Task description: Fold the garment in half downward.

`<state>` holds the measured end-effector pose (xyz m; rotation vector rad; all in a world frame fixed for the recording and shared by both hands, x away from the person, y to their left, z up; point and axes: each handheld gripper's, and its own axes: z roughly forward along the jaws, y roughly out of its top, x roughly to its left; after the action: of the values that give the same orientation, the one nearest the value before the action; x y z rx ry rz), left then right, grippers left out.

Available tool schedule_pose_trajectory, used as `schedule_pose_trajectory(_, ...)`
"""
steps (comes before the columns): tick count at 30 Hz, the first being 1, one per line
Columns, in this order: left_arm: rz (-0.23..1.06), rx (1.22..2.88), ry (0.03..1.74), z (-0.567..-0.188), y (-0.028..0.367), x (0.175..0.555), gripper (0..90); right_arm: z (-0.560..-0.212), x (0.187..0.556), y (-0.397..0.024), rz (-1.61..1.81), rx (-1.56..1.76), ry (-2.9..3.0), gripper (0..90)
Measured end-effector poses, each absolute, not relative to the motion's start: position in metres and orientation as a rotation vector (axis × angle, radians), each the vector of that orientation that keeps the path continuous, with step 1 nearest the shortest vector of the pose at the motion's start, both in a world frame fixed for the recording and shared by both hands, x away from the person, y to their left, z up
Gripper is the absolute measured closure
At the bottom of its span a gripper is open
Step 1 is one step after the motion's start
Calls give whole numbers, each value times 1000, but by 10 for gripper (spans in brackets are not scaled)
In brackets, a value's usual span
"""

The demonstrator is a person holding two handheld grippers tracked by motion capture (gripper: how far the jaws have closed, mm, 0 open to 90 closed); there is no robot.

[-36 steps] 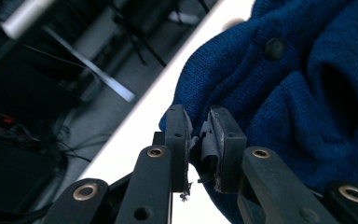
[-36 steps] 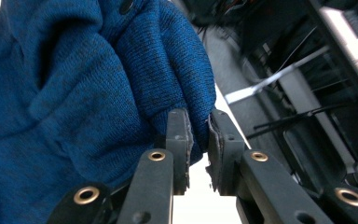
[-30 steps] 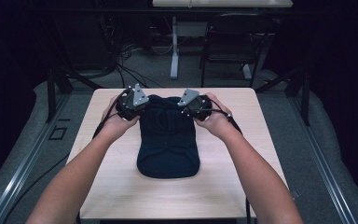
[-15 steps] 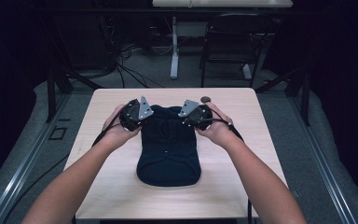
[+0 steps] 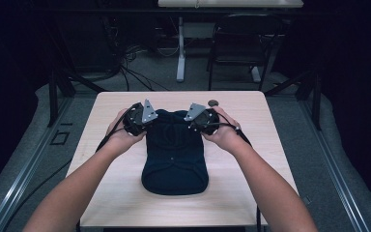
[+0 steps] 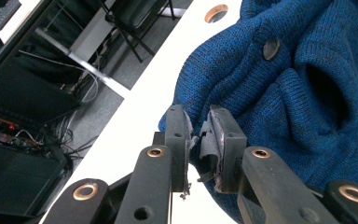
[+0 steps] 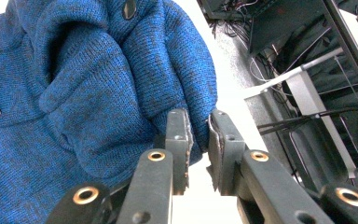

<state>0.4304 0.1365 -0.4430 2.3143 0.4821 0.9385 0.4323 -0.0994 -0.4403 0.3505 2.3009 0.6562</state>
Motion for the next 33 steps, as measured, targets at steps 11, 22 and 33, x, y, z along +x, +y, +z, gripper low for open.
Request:
schedule_pose_trajectory(11, 945, 2304, 485, -440, 139, 429, 787, -435, 423, -100, 663, 317, 2289, 790)
schedule_pose_trajectory(22, 1049, 2214, 466, -429, 140, 415, 787, -419, 423, -100, 720, 342, 2201, 786)
schedule_pose_trajectory(33, 1006, 2311, 372, -465, 139, 389, 786, -452, 397, -104, 665, 264, 2293, 787)
